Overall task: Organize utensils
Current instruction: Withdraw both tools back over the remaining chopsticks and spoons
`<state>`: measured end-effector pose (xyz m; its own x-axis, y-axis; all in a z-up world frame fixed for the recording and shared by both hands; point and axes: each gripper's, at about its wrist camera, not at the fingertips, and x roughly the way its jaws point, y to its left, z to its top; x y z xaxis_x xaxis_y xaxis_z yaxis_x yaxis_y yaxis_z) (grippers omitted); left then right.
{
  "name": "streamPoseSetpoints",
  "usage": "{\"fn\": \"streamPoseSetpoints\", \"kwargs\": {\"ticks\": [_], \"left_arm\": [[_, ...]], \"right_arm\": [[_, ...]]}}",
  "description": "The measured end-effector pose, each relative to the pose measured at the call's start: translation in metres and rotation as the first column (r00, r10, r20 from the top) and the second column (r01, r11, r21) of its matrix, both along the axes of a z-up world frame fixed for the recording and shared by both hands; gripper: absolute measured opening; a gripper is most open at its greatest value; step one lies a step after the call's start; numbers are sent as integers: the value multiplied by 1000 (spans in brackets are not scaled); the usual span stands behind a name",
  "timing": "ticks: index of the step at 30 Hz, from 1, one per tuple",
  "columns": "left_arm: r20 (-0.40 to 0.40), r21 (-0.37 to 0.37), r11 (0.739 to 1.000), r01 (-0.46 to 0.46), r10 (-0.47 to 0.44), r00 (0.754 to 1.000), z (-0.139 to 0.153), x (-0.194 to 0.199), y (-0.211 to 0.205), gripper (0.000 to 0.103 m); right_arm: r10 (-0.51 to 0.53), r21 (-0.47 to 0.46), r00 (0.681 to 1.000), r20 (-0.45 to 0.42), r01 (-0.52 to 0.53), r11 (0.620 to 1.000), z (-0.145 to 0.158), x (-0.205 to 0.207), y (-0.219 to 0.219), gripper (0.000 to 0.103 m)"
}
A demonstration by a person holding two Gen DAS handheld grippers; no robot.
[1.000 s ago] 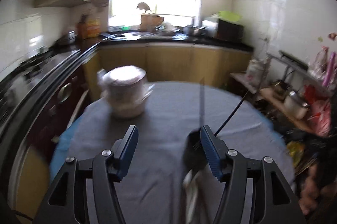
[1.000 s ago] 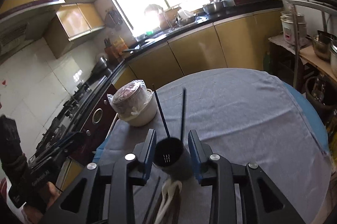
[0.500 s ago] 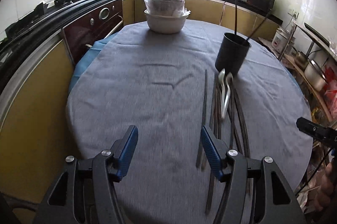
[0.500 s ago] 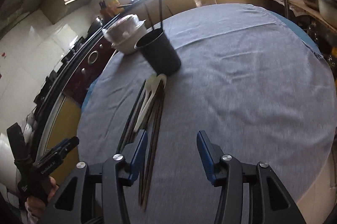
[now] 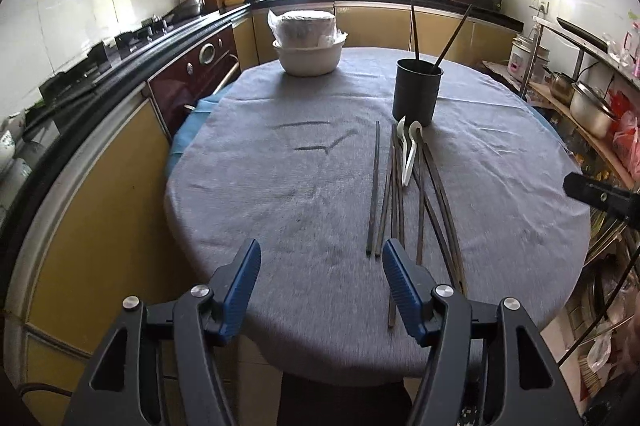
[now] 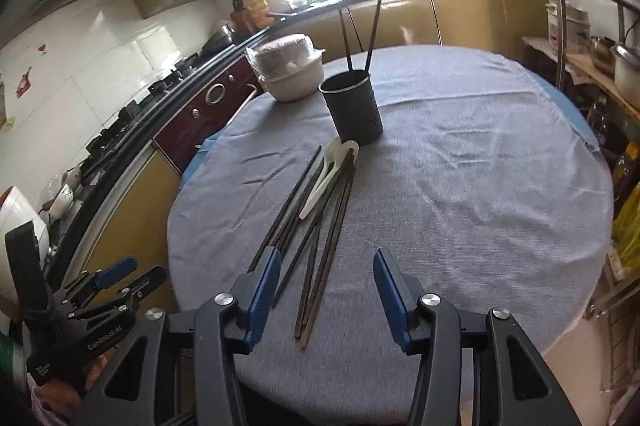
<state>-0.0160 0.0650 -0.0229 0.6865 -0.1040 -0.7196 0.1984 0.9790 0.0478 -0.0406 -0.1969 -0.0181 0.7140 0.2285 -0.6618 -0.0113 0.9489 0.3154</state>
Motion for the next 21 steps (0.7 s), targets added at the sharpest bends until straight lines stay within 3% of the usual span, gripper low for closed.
{"fn": "streamPoseSetpoints", "kwargs": {"ticks": [8,17,21], "left_arm": [[21,9,1000,-18,18,1000,7,-18,10,66],[80,-21,988,-151,152,985,30,-25,51,66],[86,-13,984,-178,178,980,33,-9,57,70]], "right_arm": [[-8,2,1000,9,8,1000,0,-28,-12,51],[-27,26,1000,14,26,999,4,-45,-34,51],[-8,4,1000,26,8,1000,9,-40,-39,51]]}}
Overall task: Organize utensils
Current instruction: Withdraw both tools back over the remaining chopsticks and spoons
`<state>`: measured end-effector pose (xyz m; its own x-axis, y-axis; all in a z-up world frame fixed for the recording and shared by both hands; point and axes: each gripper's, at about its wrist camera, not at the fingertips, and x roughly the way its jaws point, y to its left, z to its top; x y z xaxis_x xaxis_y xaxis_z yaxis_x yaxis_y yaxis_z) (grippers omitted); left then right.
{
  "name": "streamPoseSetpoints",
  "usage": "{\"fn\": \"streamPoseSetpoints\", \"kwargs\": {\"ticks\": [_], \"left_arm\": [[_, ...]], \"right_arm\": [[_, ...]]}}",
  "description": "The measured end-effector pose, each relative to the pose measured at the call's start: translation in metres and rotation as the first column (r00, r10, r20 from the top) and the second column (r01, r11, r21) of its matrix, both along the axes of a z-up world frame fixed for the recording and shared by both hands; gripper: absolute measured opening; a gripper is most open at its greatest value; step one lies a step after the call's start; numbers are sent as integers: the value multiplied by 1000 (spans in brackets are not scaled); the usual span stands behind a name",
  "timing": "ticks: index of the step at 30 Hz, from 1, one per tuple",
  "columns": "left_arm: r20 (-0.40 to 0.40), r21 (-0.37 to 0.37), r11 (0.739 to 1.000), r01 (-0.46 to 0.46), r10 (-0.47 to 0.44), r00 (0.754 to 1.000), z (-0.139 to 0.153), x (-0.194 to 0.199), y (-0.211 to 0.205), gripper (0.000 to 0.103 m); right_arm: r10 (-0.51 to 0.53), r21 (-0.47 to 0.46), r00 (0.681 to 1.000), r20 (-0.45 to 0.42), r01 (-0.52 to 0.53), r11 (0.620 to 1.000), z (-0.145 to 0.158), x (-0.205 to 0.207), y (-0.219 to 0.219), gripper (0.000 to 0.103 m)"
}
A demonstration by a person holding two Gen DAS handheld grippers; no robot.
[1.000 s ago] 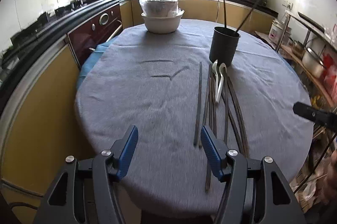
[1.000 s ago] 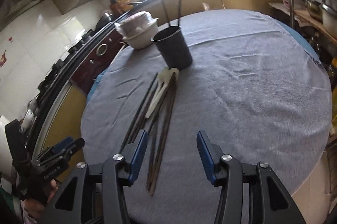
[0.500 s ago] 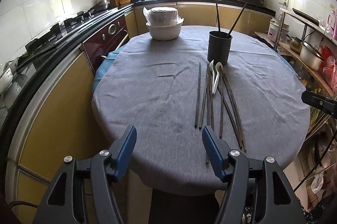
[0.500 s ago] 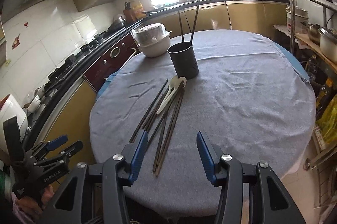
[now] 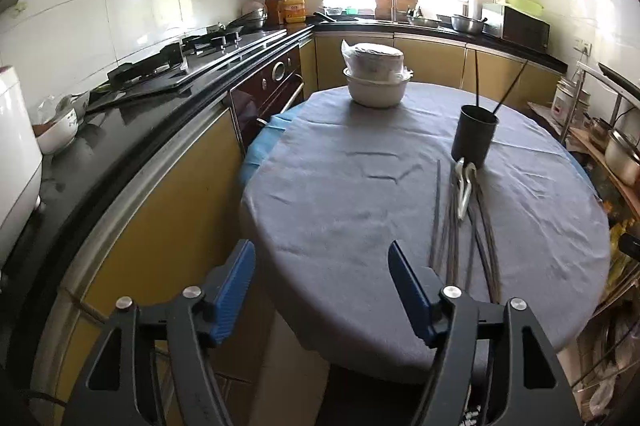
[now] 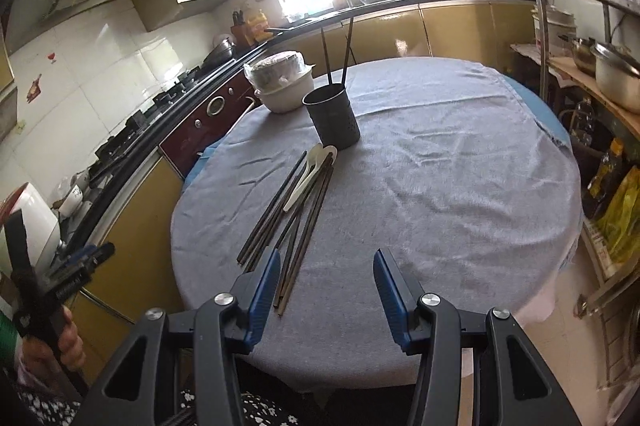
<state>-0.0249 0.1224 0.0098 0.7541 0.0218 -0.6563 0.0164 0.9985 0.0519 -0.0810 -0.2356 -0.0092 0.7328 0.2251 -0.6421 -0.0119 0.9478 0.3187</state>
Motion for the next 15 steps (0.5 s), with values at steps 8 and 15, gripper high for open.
{"fn": "streamPoseSetpoints", "kwargs": {"ticks": [8,15], "left_arm": [[-41,-7,995,97,-97,994,-2,72,-33,70],[-101,-20,989,149,-150,983,-18,129,-61,71]], "right_arm": [[26,8,999,-27,-26,1000,-15,85,2,51],[36,35,998,-53,-34,999,-50,181,7,51]]}}
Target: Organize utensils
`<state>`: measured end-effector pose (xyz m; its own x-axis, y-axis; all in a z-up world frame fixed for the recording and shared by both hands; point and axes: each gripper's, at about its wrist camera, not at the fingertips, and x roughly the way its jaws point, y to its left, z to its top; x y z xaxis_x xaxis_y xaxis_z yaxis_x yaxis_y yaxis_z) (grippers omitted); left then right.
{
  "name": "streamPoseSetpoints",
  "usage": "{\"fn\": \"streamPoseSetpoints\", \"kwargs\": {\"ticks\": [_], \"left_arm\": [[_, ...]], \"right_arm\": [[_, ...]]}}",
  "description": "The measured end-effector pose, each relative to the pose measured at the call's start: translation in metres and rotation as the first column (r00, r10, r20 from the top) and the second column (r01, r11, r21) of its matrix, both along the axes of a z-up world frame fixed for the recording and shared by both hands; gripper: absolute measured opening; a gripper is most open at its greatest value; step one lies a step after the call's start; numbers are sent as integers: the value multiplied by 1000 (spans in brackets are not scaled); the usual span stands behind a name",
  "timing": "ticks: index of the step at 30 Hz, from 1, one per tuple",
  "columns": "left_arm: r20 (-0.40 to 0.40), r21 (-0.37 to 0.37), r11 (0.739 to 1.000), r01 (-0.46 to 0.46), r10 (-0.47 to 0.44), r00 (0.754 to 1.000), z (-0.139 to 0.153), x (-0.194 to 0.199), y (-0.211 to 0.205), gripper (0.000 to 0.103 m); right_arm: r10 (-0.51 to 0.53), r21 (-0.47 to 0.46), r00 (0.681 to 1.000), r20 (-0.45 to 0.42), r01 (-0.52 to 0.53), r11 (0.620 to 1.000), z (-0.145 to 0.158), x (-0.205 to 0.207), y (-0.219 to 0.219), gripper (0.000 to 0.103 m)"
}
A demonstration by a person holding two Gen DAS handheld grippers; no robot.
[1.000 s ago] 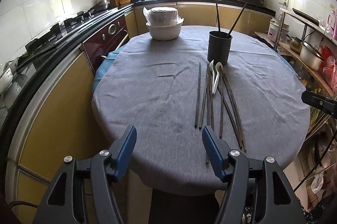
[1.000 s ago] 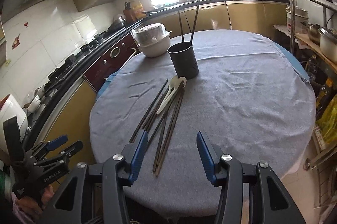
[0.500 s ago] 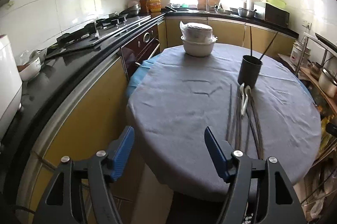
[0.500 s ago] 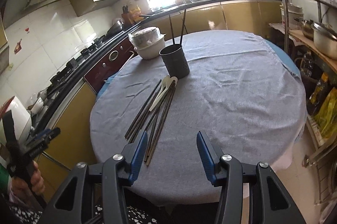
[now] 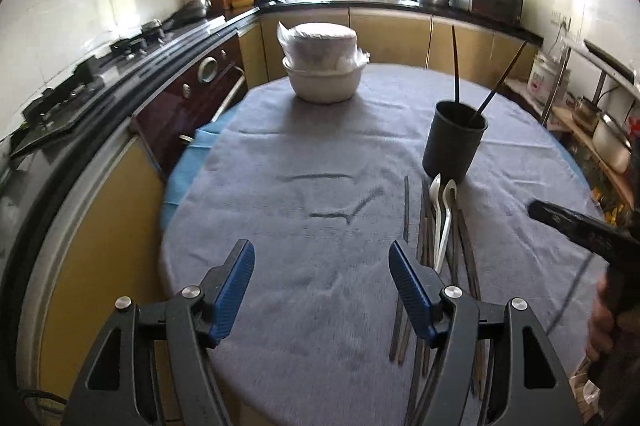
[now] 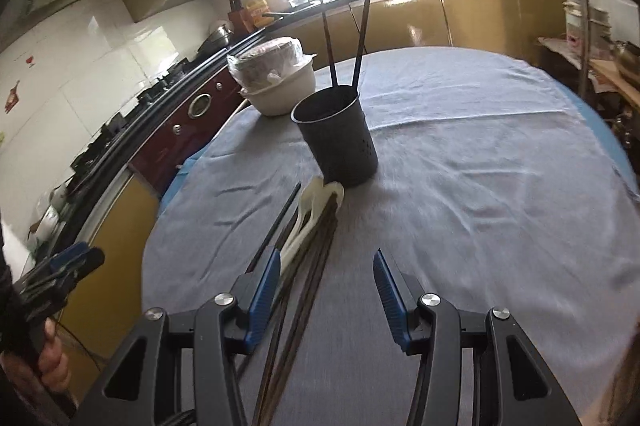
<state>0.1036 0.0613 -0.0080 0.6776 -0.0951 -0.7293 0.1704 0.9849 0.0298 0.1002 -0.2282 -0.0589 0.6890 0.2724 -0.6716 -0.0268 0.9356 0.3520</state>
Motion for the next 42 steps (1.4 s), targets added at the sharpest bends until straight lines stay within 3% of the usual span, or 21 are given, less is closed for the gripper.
{"fn": "streamPoseSetpoints", "kwargs": {"ticks": [9,20,24,27,32,38,42], "left_arm": [[-103,-30,999,-20,17,995,-26,32,3,71],[-136,-40,999,-22,16,991,-39,38,7,71],[-142,-43,999,-27,21,990,-40,38,8,71],[-144,-43,999,-33,26,989,-40,39,9,71],[-139,-52,998,-20,12,990,-38,45,3,71],[-143,-71,992,101,-110,984,-43,72,-32,71],[-158,-135,976,169,-189,969,-52,100,-64,71]], "right_arm": [[45,44,998,-39,-43,998,-44,86,13,51],[76,55,992,-99,-71,996,-70,126,21,52],[79,24,992,-95,-77,997,-75,128,31,52],[84,-14,992,-99,-86,996,-76,128,39,36],[84,-32,994,-73,-86,996,-69,111,40,35],[-10,-10,1000,-14,9,1000,-52,74,5,33],[-76,32,996,-50,78,996,-55,68,-26,33]]}}
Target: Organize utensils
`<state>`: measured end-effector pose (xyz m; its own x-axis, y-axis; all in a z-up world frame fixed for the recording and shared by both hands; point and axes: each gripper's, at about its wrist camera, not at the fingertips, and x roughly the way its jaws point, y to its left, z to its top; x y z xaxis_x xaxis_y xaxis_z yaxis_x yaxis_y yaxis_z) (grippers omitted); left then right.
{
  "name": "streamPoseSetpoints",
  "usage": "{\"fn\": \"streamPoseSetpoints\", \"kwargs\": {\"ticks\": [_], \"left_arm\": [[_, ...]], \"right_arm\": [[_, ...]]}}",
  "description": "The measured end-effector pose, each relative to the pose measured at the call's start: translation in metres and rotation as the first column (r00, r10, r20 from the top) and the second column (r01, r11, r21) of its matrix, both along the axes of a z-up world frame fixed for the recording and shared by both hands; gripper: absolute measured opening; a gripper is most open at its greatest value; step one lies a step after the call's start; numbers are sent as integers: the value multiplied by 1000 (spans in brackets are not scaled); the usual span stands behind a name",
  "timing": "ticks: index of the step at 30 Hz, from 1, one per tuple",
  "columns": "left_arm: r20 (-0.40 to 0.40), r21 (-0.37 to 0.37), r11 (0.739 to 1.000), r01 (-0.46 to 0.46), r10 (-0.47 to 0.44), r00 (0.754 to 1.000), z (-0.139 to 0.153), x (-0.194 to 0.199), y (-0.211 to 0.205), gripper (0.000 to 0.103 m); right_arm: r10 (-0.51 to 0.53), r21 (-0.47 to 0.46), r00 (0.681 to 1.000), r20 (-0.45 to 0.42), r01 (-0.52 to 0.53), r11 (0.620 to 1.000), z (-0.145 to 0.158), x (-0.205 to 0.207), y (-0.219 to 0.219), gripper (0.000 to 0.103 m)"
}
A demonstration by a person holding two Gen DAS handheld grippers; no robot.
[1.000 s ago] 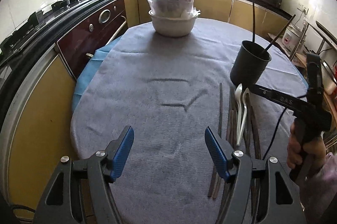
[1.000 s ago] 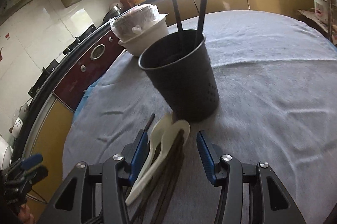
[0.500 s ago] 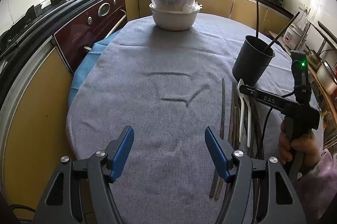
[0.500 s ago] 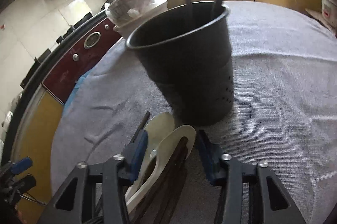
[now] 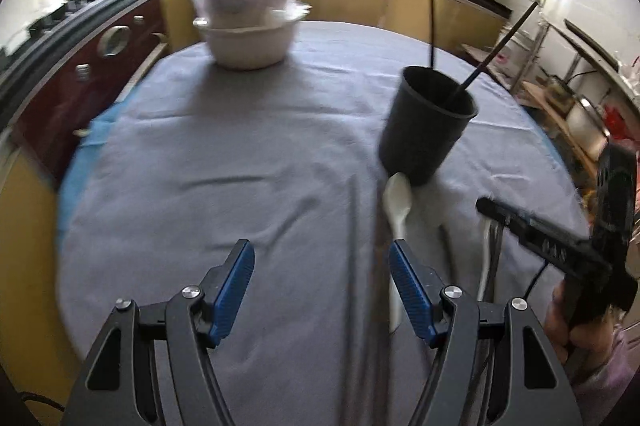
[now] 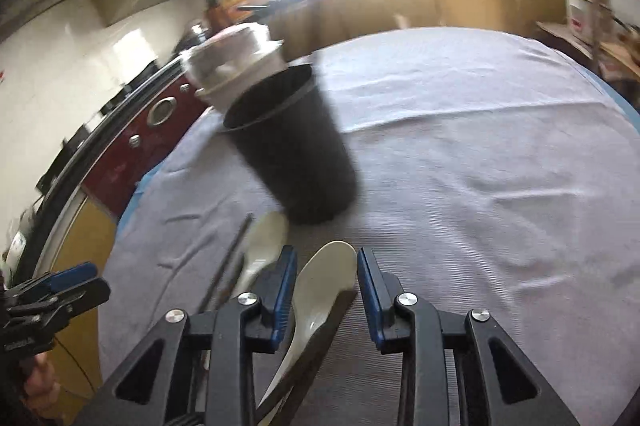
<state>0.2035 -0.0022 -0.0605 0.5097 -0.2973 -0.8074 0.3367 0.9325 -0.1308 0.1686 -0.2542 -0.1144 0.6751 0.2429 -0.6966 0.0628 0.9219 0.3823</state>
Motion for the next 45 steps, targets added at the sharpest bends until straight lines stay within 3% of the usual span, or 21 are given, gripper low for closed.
{"fn": "streamPoseSetpoints", "kwargs": {"ticks": [5,9,14,15,25,30,31,33,35,39,41,44,45], "left_arm": [[-31,-64,997,52,-55,998,-15,25,-30,71],[-48,-39,997,65,-67,997,-34,42,-50,70],[-71,-10,995,97,-97,993,-49,51,-66,21],[-77,-10,995,100,-101,992,-52,53,-68,7],[-56,-51,993,106,-108,993,-48,38,-43,2],[-53,-80,991,110,-115,992,-38,20,-19,2],[-57,-88,990,110,-115,992,-36,18,-16,2],[-63,-92,990,111,-117,991,-36,11,-9,2],[-71,-96,989,110,-117,991,-37,4,-3,2],[-101,-97,992,77,-87,991,-40,-4,13,2],[-117,-114,992,60,-74,990,-39,-3,17,7],[-97,-103,993,54,-64,993,-32,3,14,46],[-81,-96,993,62,-70,994,-29,6,10,64]], "right_arm": [[-65,122,998,8,63,991,3,-10,-29,41],[-96,141,995,24,92,986,5,-18,-43,43],[-117,142,993,-10,118,983,-4,-26,-56,43],[-117,132,993,-16,119,984,-5,-26,-58,43],[34,41,994,-100,-30,999,-8,8,-26,43],[83,-28,985,-149,-89,996,-12,17,2,40],[96,-50,983,-157,-105,993,-13,18,8,29],[108,-88,981,-163,-123,988,-13,19,16,16],[115,-117,984,-135,-131,984,-7,15,22,15],[160,-64,985,-70,-164,984,10,7,27,13],[148,-53,987,-68,-152,987,13,6,24,14],[78,-11,992,-103,-80,997,11,7,8,22],[53,14,993,-108,-52,999,12,6,1,31]]}}
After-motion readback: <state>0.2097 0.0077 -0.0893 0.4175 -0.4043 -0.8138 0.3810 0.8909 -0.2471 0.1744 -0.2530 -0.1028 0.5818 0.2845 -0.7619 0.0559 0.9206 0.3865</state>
